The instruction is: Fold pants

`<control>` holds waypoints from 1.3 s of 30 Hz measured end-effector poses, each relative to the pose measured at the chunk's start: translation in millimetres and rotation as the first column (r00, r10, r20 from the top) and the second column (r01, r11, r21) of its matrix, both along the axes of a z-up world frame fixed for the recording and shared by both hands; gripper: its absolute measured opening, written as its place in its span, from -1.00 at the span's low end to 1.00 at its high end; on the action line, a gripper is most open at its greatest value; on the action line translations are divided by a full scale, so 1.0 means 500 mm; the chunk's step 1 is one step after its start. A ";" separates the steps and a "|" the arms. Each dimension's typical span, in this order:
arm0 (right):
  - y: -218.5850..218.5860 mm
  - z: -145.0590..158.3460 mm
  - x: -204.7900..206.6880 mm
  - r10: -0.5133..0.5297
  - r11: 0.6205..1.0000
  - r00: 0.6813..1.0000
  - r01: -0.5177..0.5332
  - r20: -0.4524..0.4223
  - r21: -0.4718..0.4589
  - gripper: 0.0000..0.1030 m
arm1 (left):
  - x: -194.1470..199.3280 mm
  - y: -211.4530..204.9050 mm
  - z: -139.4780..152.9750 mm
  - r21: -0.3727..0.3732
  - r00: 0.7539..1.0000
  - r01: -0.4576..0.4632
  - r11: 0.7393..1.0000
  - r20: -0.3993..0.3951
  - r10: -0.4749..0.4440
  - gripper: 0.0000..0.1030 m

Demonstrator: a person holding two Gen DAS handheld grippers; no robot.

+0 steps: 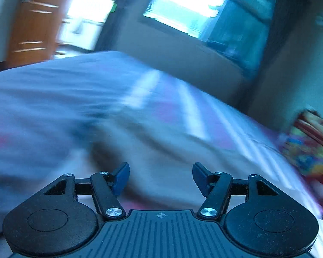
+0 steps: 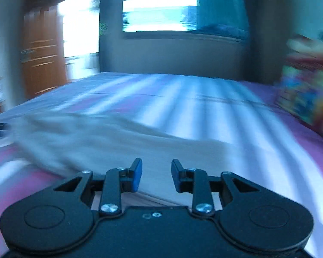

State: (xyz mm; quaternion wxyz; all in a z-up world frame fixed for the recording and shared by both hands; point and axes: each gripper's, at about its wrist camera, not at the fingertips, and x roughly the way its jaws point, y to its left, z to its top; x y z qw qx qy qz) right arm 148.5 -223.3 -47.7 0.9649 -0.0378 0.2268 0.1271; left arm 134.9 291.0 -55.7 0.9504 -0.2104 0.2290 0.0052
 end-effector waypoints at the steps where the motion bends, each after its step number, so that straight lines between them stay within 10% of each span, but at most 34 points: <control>1: -0.034 -0.005 0.004 -0.050 0.998 0.999 0.050 -0.021 0.025 -0.40 | 0.023 -0.035 0.008 -0.023 0.998 0.067 0.998 -0.009 -0.067 0.22; 7: -0.123 -0.041 0.000 -0.167 0.965 0.981 0.183 -0.098 0.190 -0.37 | 0.161 -0.241 -0.021 -0.144 0.930 0.324 0.935 -0.132 -0.343 0.03; 13: -0.142 -0.054 -0.002 -0.140 0.960 0.980 0.170 -0.144 0.223 -0.32 | 0.229 -0.300 -0.083 -0.319 0.886 0.338 0.885 -0.210 -0.414 0.03; 18: -0.148 -0.070 0.008 -0.119 0.960 0.978 0.158 -0.173 0.232 -0.27 | 0.252 -0.324 -0.141 -0.538 0.867 0.331 0.775 -0.150 -0.475 0.03; 20: -0.150 -0.074 0.009 -0.131 0.955 0.975 0.172 -0.178 0.241 -0.27 | 0.251 -0.343 -0.146 -0.525 0.869 0.338 0.781 -0.145 -0.473 -0.12; 21: -0.150 -0.076 0.009 -0.137 0.954 0.974 0.179 -0.181 0.241 -0.24 | 0.249 -0.354 -0.144 -0.505 0.869 0.346 0.791 -0.145 -0.473 -0.68; 26: -0.159 -0.080 0.012 -0.167 0.948 0.967 0.212 -0.193 0.239 -0.22 | 0.205 -0.338 -0.104 -0.464 0.910 0.349 0.814 -0.038 -0.412 -0.66; 29: -0.163 -0.078 0.007 -0.168 0.948 0.968 0.210 -0.186 0.239 -0.21 | 0.207 -0.328 -0.139 -0.384 0.904 0.306 0.871 -0.168 -0.392 -0.66; 39: -0.155 -0.083 0.010 -0.145 0.950 0.978 0.179 -0.148 0.256 -0.28 | 0.208 -0.328 -0.170 -0.408 0.903 0.317 0.856 -0.147 -0.405 -0.62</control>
